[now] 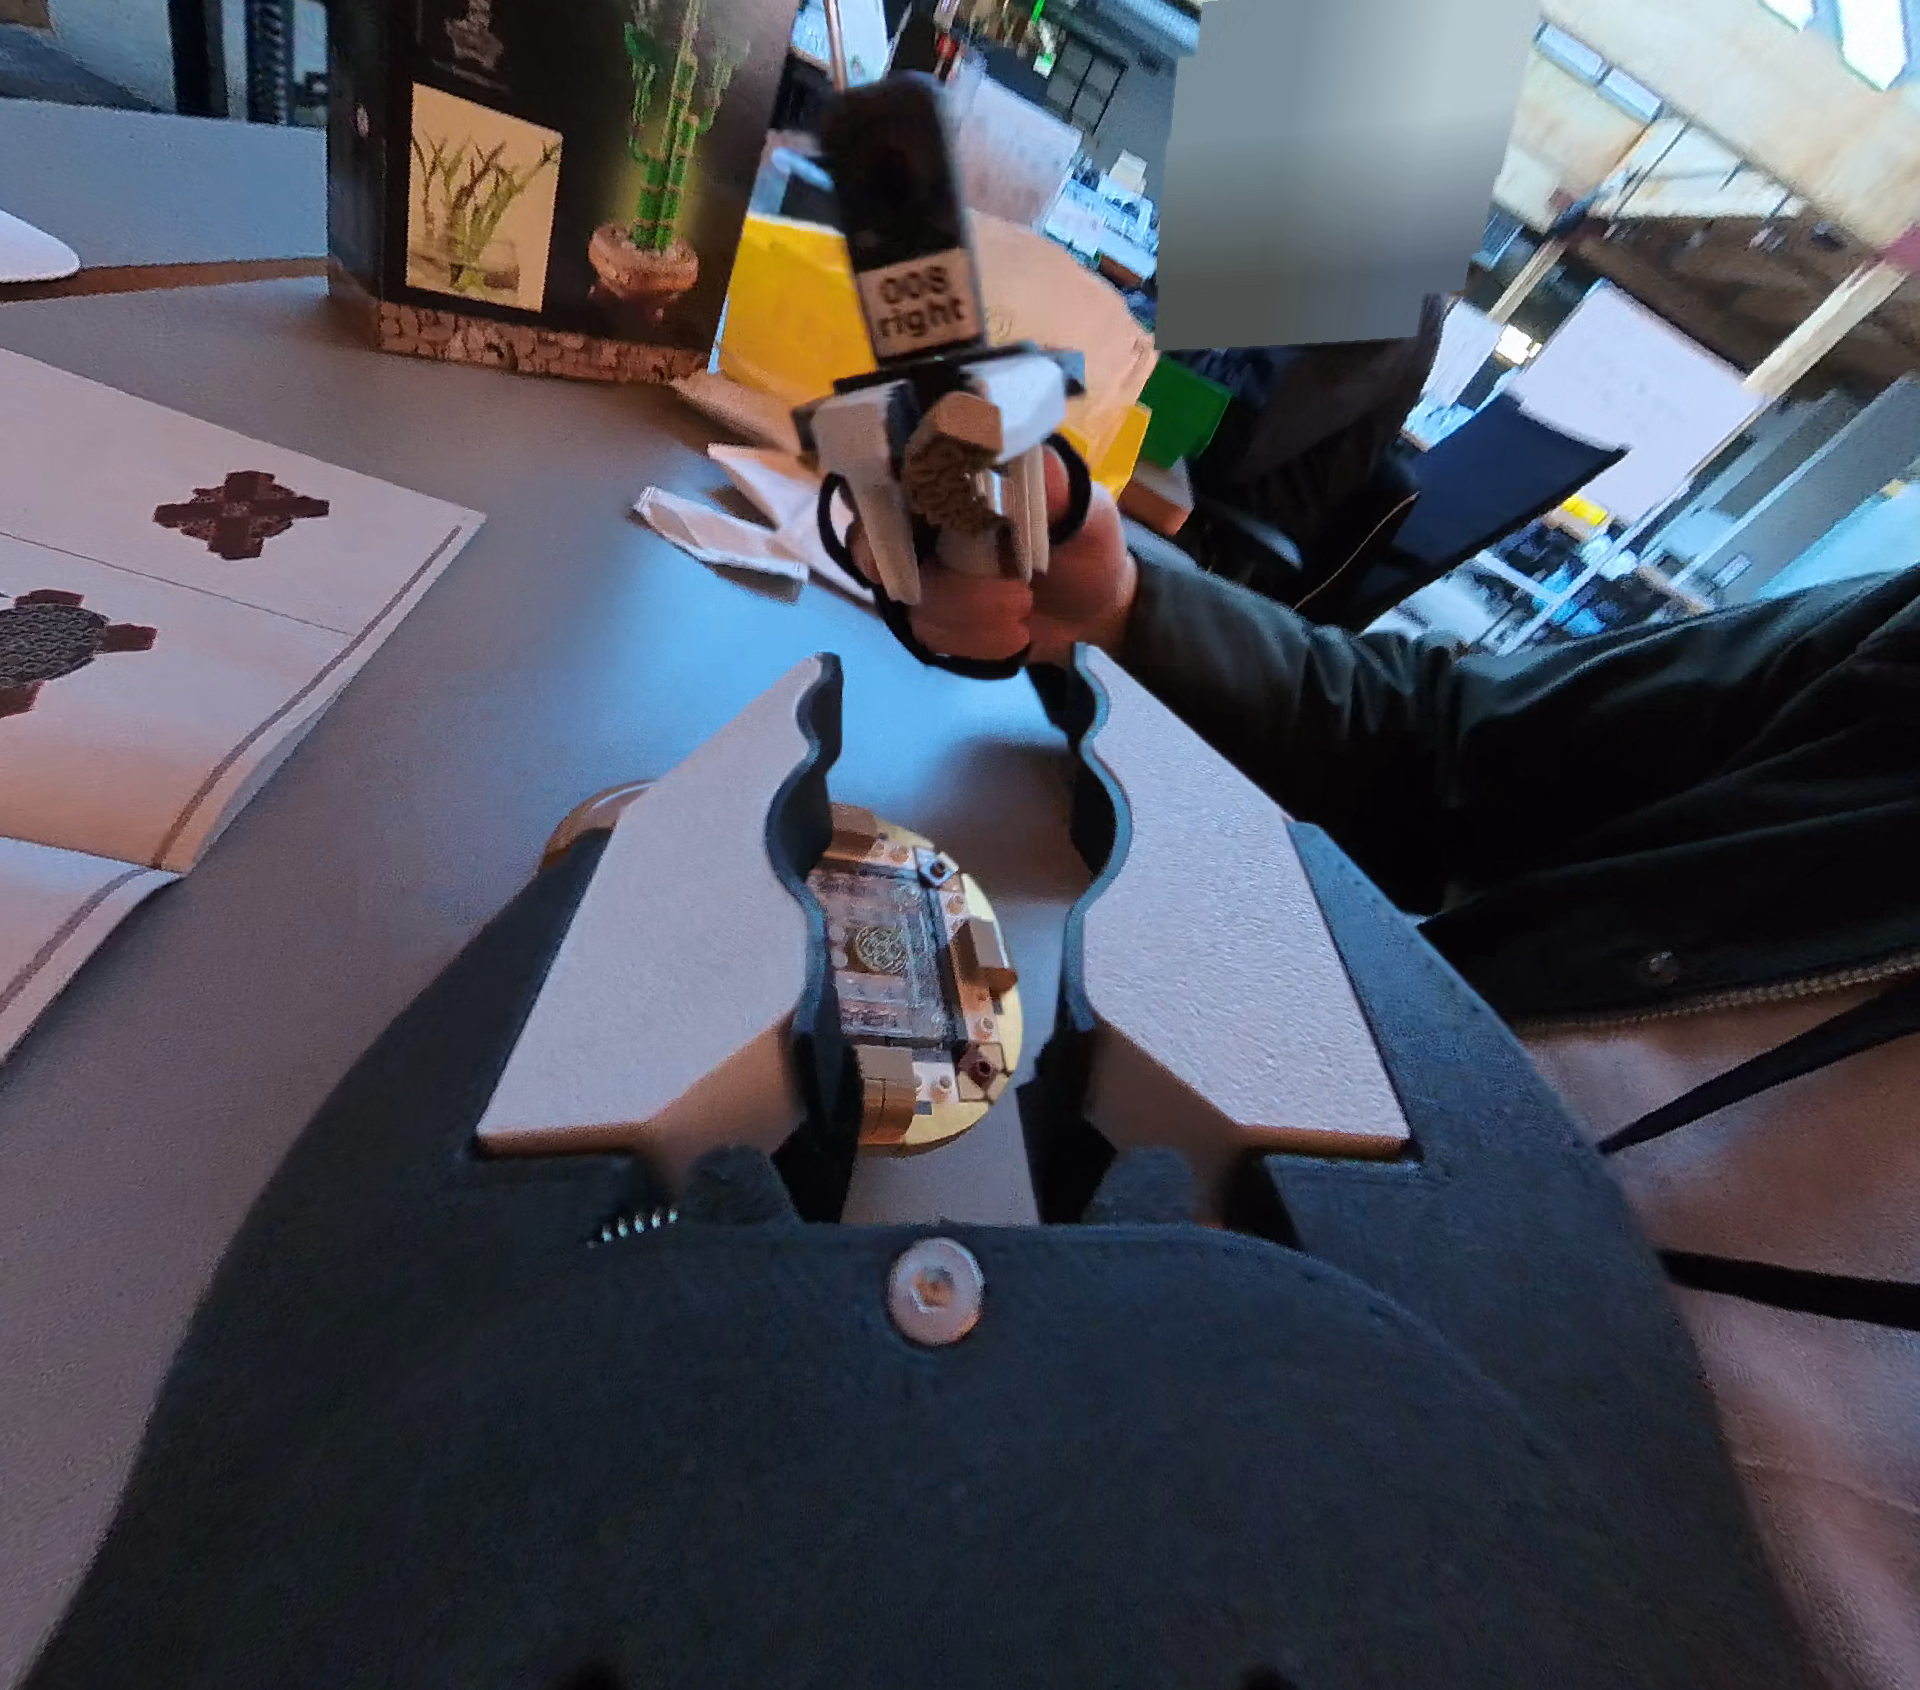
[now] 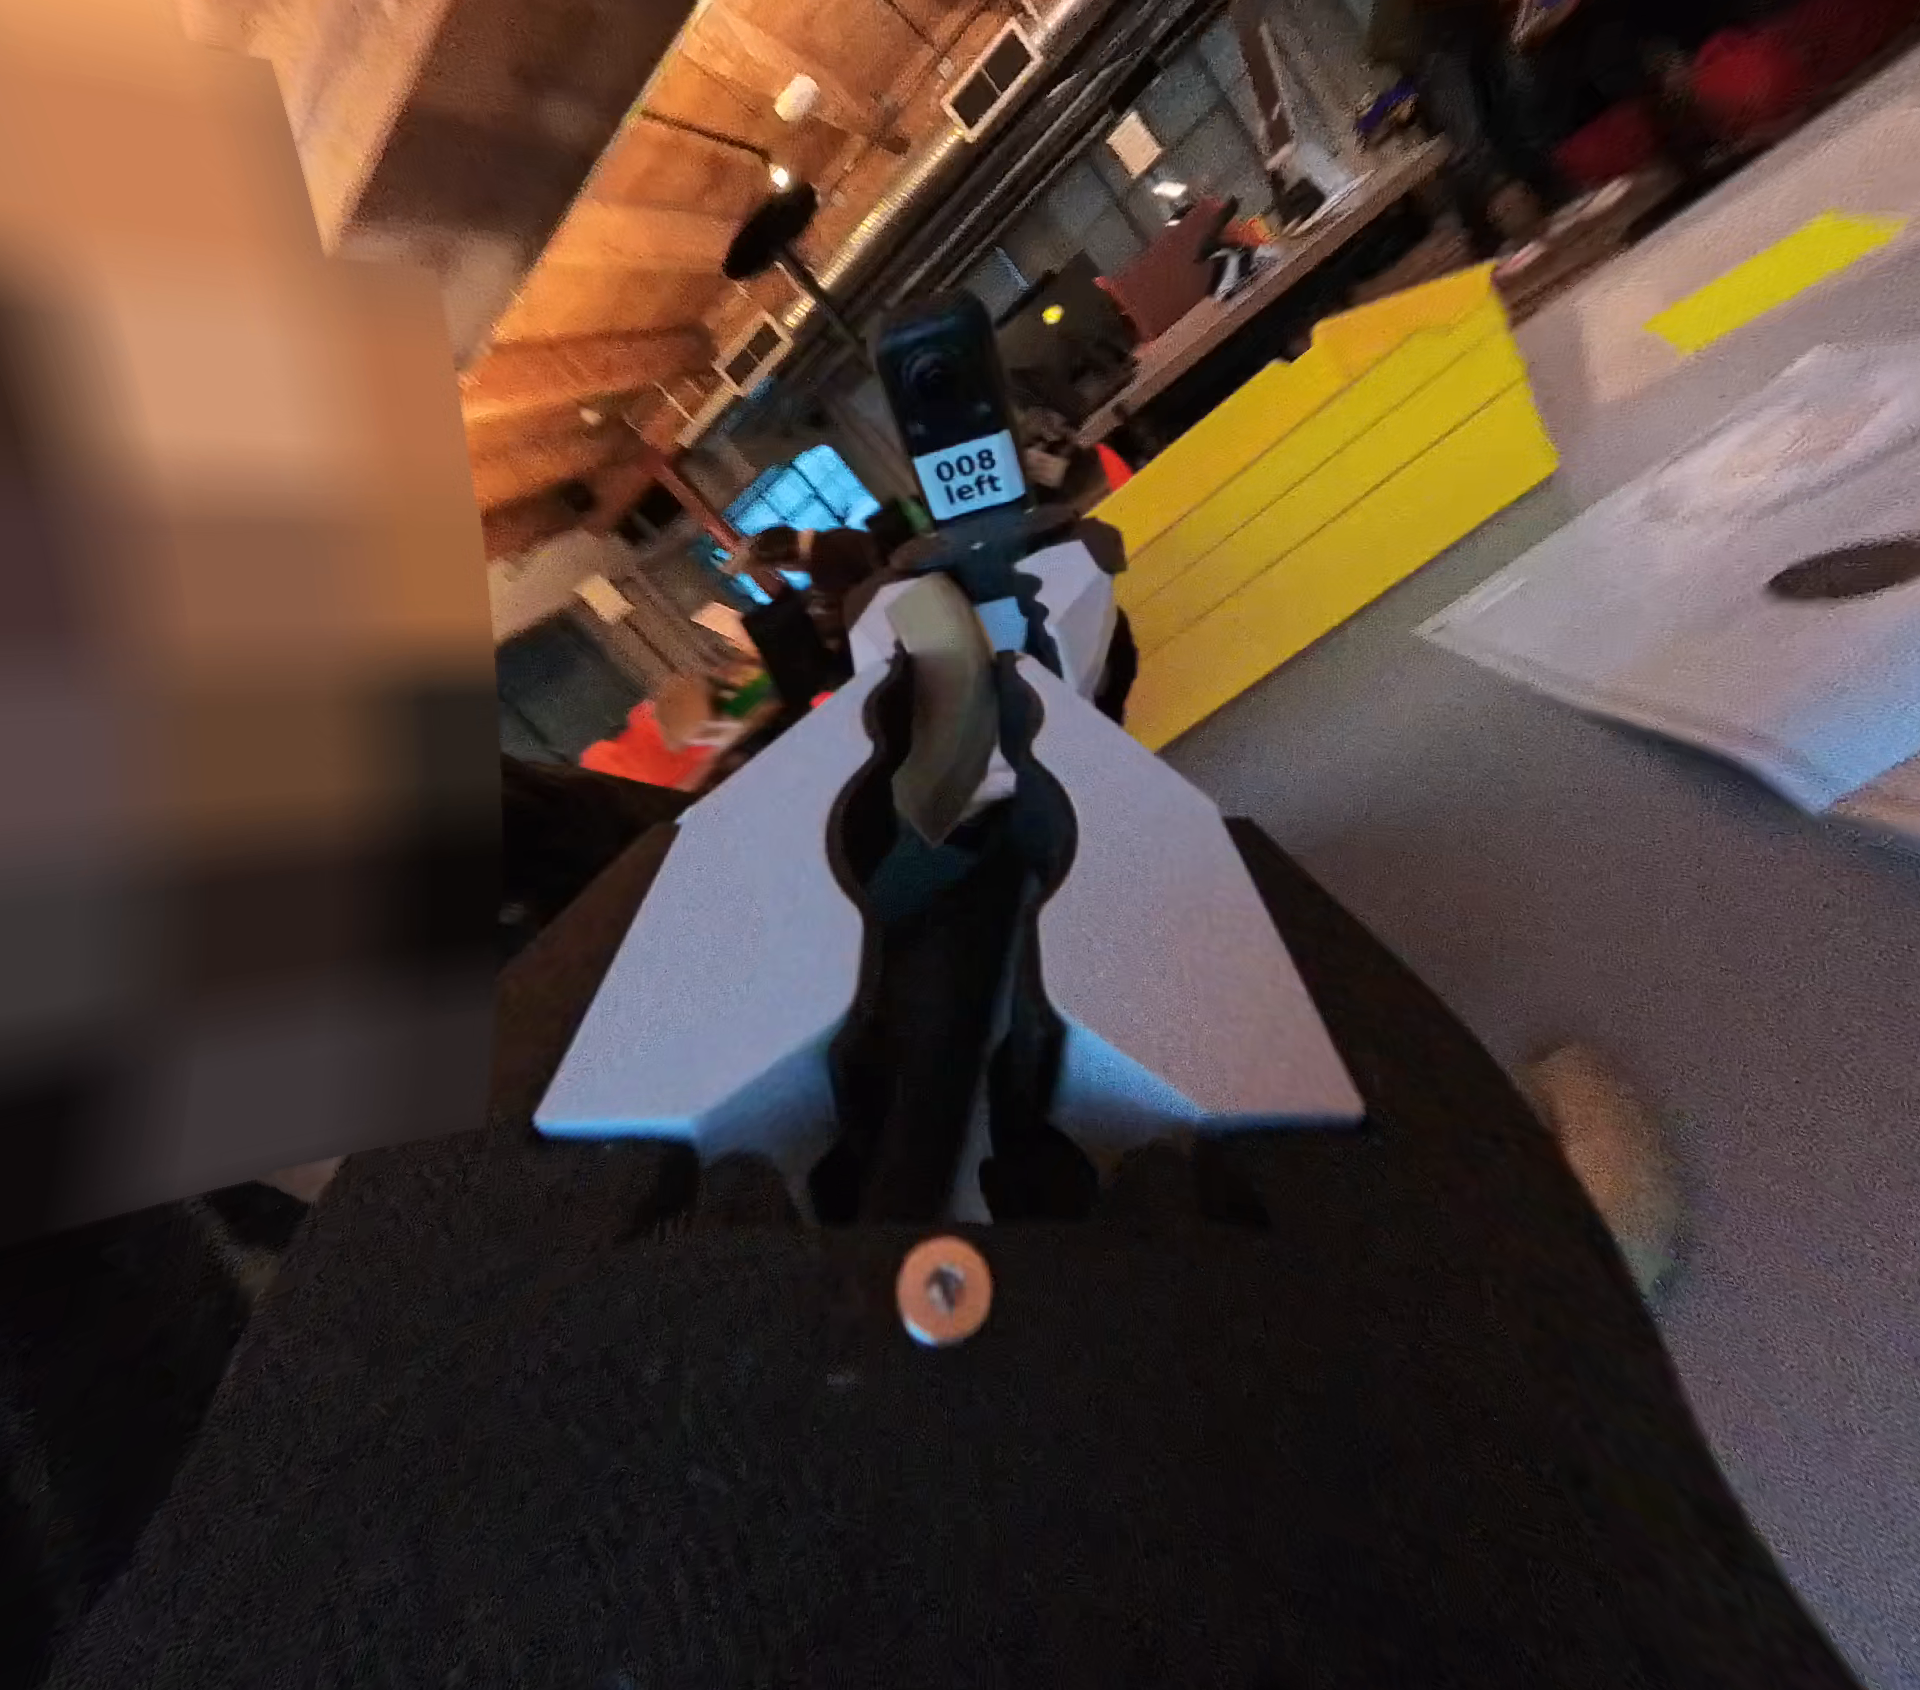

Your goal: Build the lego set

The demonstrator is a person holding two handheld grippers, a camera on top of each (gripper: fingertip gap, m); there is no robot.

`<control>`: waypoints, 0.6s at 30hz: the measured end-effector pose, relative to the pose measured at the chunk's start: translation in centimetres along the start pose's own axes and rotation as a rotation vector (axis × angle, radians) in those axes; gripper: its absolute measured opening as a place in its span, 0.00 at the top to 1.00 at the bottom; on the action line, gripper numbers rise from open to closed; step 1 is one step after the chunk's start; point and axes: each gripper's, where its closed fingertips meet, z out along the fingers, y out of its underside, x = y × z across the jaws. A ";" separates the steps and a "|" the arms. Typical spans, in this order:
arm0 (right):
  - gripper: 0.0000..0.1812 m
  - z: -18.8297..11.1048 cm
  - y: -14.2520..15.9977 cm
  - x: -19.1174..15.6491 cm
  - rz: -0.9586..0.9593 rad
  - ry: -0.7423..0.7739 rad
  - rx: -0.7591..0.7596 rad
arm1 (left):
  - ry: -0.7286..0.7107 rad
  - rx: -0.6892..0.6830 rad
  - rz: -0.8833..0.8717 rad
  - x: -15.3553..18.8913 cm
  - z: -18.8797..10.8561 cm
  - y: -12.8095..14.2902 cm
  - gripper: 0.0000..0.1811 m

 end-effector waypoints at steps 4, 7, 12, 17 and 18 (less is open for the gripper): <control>0.92 0.1 -0.5 -1.1 -0.490 0.168 -0.013 | 0.061 0.079 -0.042 0.5 -0.8 -1.3 0.75; 0.92 0.3 0.4 -0.6 -0.788 0.311 -0.119 | 0.056 0.090 -0.018 0.6 -1.0 -1.5 0.73; 0.92 0.9 1.6 0.4 -1.110 0.476 -0.248 | 0.002 0.042 0.059 0.3 -0.5 -0.8 0.73; 0.92 0.9 2.2 1.0 -1.189 0.516 -0.308 | -0.096 -0.037 0.158 -0.5 0.0 0.3 0.74; 0.92 0.9 2.3 1.1 -1.200 0.520 -0.313 | -0.114 -0.055 0.173 -0.7 0.1 0.6 0.74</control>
